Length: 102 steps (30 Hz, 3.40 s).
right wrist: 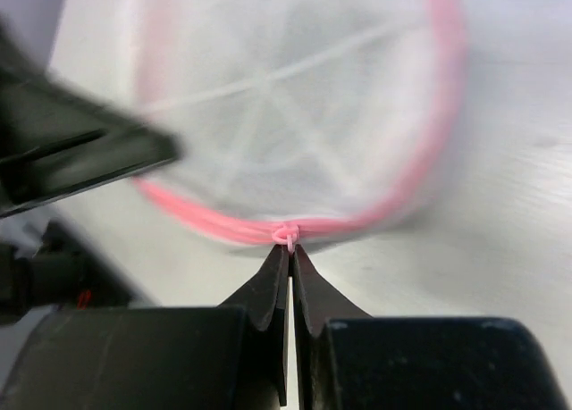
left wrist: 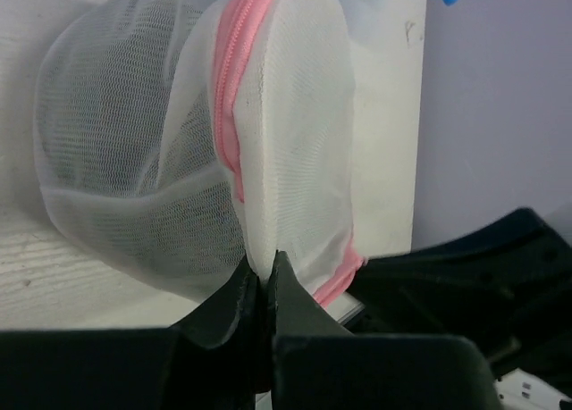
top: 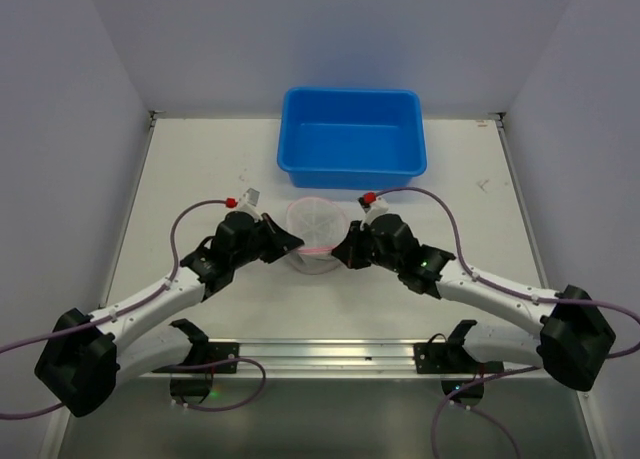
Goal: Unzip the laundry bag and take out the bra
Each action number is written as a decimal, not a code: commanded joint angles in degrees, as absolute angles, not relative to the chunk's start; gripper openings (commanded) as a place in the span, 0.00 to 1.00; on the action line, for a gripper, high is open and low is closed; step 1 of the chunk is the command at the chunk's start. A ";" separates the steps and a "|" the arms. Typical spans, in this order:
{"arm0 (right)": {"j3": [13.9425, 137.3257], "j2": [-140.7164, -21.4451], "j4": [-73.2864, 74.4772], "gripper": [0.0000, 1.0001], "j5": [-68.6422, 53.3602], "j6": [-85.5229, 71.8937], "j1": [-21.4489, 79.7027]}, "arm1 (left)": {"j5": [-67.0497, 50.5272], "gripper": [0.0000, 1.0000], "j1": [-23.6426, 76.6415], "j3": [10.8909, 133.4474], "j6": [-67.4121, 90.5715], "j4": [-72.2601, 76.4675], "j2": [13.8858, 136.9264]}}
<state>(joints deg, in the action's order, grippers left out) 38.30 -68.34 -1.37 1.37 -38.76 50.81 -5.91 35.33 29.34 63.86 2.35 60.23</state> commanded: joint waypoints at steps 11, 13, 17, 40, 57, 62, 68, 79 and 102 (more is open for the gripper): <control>37.71 -65.65 13.10 0.00 -0.93 -29.45 33.40 | -19.95 0.00 25.49 34.78 41.76 -7.81 63.87; 37.97 -65.74 11.52 0.00 -5.08 -29.18 35.06 | -19.16 0.07 25.40 38.39 38.24 -9.22 67.05; 40.25 -66.44 10.20 0.00 -7.47 -32.77 41.91 | -19.86 0.28 25.40 47.61 37.44 -6.52 76.43; 49.57 -78.84 -6.33 0.00 -1.32 -44.12 55.45 | 4.84 1.00 25.75 33.94 56.51 -18.46 47.91; 51.50 -82.88 -5.27 0.00 -0.70 -42.98 58.97 | 4.66 0.84 35.95 31.03 65.92 -4.84 53.79; 51.15 -82.00 -4.75 0.00 -0.09 -42.37 58.97 | 4.39 0.39 36.04 29.53 66.36 -4.22 55.55; 49.92 -77.80 1.39 0.00 4.91 -36.84 58.80 | 7.20 0.00 35.95 30.93 64.17 -8.34 54.41; 39.73 -66.19 10.46 0.00 5.45 -26.82 43.77 | 0.27 0.00 29.71 34.01 53.18 -12.40 53.96; 53.52 -80.94 0.35 0.00 -6.33 -38.93 53.79 | -1.25 1.00 26.98 48.37 46.22 -13.96 67.01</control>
